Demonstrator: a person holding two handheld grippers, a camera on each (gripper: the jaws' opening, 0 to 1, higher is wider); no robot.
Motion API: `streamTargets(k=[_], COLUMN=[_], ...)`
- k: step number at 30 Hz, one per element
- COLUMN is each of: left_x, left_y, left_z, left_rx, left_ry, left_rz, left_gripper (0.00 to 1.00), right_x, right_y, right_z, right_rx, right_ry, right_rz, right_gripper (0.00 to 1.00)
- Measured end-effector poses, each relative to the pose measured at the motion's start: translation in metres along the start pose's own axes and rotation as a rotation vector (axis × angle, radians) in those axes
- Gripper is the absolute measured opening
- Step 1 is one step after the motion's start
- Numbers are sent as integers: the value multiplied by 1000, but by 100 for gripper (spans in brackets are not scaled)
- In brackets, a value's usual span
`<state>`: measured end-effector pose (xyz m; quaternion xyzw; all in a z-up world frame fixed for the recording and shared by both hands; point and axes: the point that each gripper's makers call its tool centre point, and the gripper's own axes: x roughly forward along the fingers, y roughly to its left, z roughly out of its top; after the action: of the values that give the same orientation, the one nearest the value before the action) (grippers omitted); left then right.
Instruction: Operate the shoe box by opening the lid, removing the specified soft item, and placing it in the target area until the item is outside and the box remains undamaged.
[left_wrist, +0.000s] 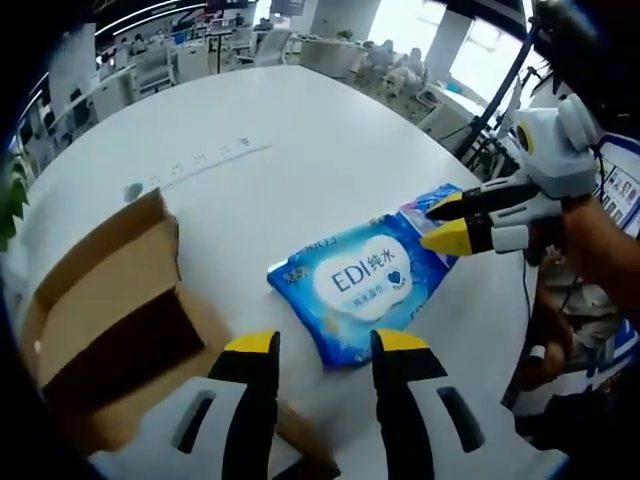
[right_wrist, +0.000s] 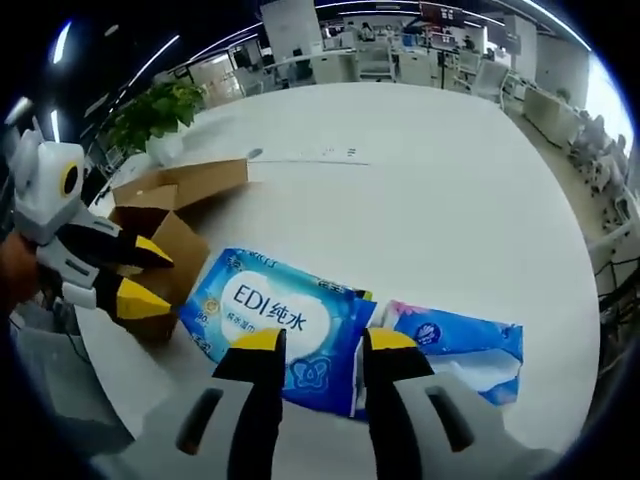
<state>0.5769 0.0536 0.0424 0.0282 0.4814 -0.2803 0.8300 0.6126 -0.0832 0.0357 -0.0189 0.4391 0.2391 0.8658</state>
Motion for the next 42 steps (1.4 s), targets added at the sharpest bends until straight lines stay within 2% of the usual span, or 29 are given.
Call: streamTargets(k=[6, 9, 11, 13, 19, 26, 33, 37, 42], left_x=[-21, -34, -44, -54, -76, -98, -115, -121, -126], left_y=[12, 20, 30, 37, 54, 75, 94, 102, 107], left_z=[-6, -6, -7, -8, -22, -39, -48, -59, -67], left_rx=[-10, -21, -17, -30, -46, -72, -88, -106, -116], left_ry=[-4, -15, -24, -36, -46, -48, -56, -49, -46], left_rz=[17, 17, 47, 52, 73, 97, 123, 131, 132], left_gripper=[36, 32, 36, 36, 35, 35, 35, 35, 35], right_x=[-8, -10, -12, -12, -9, -5, -1, 2, 4], right_y=[17, 33, 44, 53, 90, 122, 151, 164, 177], right_z=[13, 21, 26, 30, 38, 44, 49, 49, 50], right_rx=[-22, -38, -51, -56, -93, -125, -161, -183, -201], right_ry=[-13, -19, -28, -32, -38, -38, -35, -26, -18], right_rz=[4, 15, 21, 29, 56, 82, 107, 117, 130], right_gripper=[26, 25, 25, 25, 24, 24, 23, 23, 23])
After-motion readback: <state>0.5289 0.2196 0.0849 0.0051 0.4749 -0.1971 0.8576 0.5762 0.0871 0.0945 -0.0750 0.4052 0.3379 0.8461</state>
